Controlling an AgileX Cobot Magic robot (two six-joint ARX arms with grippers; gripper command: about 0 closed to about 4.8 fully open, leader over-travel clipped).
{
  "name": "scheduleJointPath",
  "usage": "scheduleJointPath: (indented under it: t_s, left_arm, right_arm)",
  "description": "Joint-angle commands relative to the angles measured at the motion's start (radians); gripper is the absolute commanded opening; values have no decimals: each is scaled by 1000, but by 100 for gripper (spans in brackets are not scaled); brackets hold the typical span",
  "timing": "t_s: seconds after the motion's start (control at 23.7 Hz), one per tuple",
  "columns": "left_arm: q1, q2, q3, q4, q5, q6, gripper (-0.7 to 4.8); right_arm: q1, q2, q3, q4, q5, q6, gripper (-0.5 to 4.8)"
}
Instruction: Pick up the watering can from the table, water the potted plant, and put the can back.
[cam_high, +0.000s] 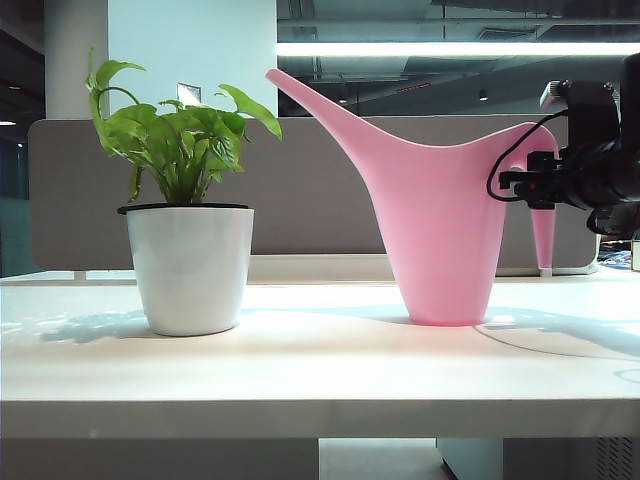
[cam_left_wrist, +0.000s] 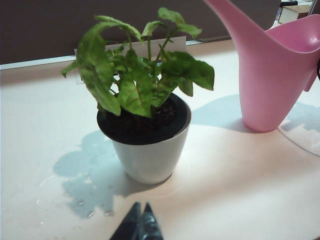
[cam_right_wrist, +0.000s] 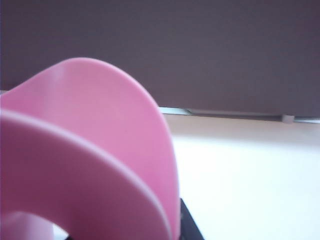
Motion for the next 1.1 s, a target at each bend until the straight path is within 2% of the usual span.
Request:
scheduleJointPath:
  t_s: [0.04, 0.29, 0.51, 0.67, 0.76, 0.84, 1.1]
  left_arm:
    - [-1, 1, -19, 13, 0, 1, -5]
    - [-1, 1, -41, -18, 0, 1, -5]
    - [-1, 1, -41, -18, 0, 1, -5]
    - [-1, 1, -41, -18, 0, 1, -5]
    - [-1, 1, -41, -17, 0, 1, -5]
    - [-1, 1, -41, -17, 0, 1, -5]
    - [-1, 1, -41, -17, 0, 1, -5]
  right_arm:
    - [1, 14, 10, 98, -11, 26, -1]
    - [1, 30, 10, 104, -34, 26, 1]
    - [1, 30, 10, 99, -40, 26, 29]
    - [1, 30, 10, 99, -45, 26, 75]
    - [1, 30, 10, 98, -57, 25, 151]
    - [1, 30, 10, 99, -57, 25, 155]
    - [0, 29, 8, 98, -57, 2, 255]
